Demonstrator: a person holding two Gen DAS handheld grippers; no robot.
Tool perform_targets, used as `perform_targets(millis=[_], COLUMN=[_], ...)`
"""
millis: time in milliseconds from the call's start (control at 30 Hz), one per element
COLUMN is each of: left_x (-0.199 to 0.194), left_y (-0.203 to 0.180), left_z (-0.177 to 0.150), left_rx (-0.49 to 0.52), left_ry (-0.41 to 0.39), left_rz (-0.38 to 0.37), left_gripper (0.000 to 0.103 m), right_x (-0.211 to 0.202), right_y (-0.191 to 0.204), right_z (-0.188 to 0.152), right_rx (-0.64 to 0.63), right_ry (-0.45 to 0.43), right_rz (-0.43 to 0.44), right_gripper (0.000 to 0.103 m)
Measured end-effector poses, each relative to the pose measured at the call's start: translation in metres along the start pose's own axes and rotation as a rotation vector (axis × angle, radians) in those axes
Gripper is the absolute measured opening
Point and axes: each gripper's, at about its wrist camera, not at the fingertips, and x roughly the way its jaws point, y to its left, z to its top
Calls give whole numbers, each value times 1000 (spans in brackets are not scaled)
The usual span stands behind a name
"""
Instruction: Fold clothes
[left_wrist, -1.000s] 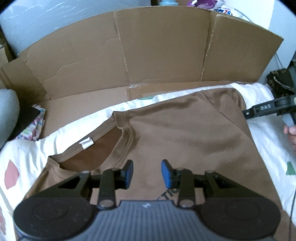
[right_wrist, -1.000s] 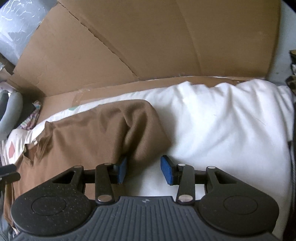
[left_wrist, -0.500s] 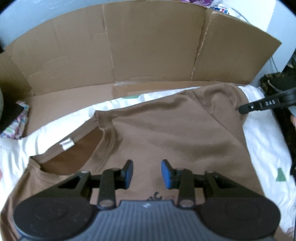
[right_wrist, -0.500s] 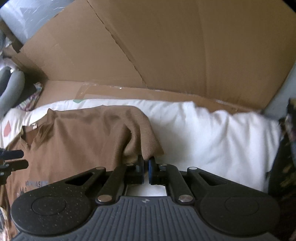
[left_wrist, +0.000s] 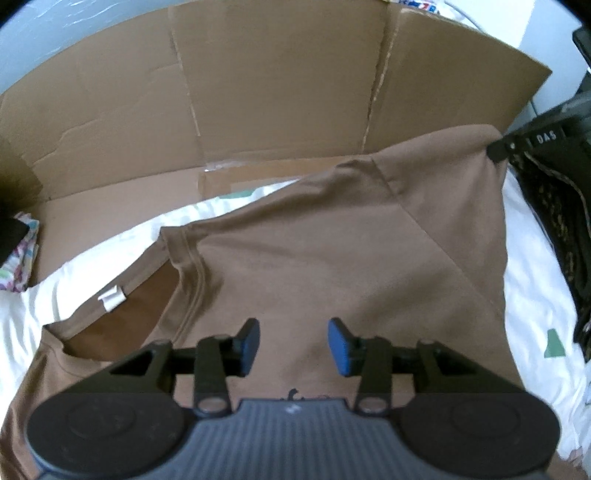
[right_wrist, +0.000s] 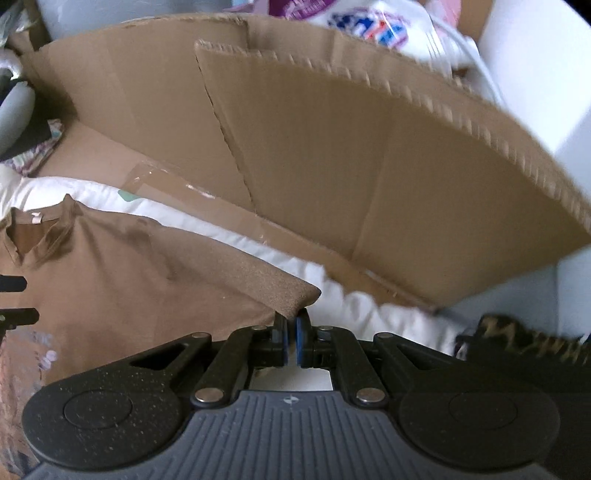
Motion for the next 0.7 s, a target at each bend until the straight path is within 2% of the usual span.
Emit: perform_targets(millis=[33, 100, 133, 200, 500, 700], left_x=[-1, 0, 1, 1, 11, 12], left_y=[0, 2, 2, 2, 8, 9], left_z=[0, 0, 0, 0, -9, -12], left_rx=[-4, -15, -13, -7, -21, -38], left_ry=[-4, -9, -6, -6, 20, 21], left_rz=[-1, -2, -4, -2, 1, -6], left_gripper=[45, 47, 47, 47, 48, 52], right_x=[-2, -5, -6, -7, 17, 39], right_y=[0, -2, -2, -5, -4, -3], right_z=[3, 5, 4, 0, -48, -79], right_rx=[0, 22, 34, 54, 87, 182], right_ry=[-9, -34, -46, -69, -38, -26], right_rz=[-3, -7, -10, -1, 16, 120], right_gripper=[4, 13, 21, 43, 45, 48])
